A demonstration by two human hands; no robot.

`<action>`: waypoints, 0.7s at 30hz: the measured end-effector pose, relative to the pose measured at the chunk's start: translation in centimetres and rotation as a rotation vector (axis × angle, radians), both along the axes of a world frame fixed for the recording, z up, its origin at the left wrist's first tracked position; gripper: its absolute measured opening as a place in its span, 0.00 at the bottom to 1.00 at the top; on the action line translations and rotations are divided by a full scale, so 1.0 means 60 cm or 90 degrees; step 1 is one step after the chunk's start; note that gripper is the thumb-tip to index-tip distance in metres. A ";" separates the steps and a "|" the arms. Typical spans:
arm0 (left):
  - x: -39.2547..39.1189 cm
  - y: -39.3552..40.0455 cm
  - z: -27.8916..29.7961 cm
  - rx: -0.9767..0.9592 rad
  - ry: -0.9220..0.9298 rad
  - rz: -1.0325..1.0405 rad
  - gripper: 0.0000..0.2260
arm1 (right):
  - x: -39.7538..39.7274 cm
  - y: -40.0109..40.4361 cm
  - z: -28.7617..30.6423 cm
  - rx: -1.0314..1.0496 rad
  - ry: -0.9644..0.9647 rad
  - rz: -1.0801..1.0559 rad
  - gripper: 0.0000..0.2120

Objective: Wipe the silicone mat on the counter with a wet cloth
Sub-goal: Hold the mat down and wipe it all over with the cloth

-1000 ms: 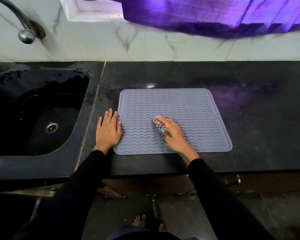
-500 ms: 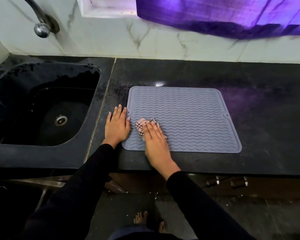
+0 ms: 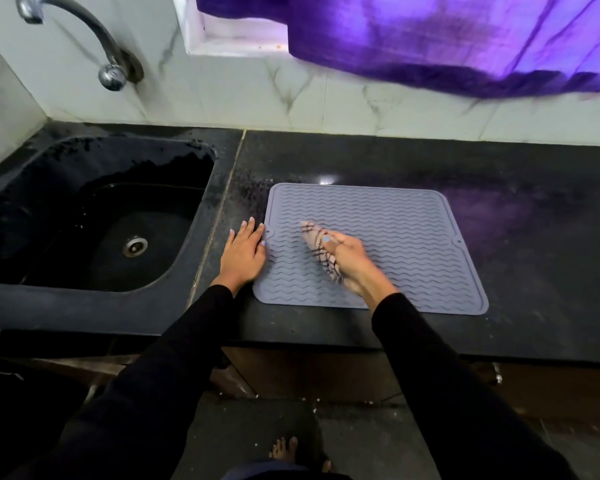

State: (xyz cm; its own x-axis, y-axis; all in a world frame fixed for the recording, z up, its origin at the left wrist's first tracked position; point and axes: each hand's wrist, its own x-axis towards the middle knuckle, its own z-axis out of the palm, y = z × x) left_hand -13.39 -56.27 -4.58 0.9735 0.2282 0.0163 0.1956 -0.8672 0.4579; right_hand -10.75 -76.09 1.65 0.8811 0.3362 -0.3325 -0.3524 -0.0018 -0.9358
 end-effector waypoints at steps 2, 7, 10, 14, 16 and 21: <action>-0.001 0.007 0.006 -0.054 -0.012 -0.010 0.20 | 0.007 0.015 0.004 -0.078 -0.046 -0.072 0.17; -0.001 0.019 0.010 -0.125 -0.026 -0.007 0.20 | -0.071 0.085 -0.032 -0.468 -0.529 0.139 0.28; 0.000 0.019 0.011 -0.121 -0.024 -0.002 0.21 | -0.110 0.102 -0.073 -0.672 -0.632 0.230 0.36; -0.003 0.017 0.007 -0.110 -0.046 -0.003 0.22 | -0.098 0.097 -0.091 -0.621 -0.669 0.232 0.37; -0.003 0.016 0.004 -0.101 -0.060 -0.006 0.21 | -0.083 0.087 -0.093 -0.531 -0.646 0.213 0.31; -0.006 0.018 -0.006 -0.084 -0.095 -0.006 0.20 | -0.062 0.088 -0.083 -0.206 -0.339 0.129 0.23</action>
State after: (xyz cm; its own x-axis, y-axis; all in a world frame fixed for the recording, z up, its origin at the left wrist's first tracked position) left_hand -13.77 -55.21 -4.91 0.9645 0.2287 0.1317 0.1090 -0.7997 0.5905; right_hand -14.44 -70.82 -3.30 0.8827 0.4696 0.0203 0.1968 -0.3300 -0.9232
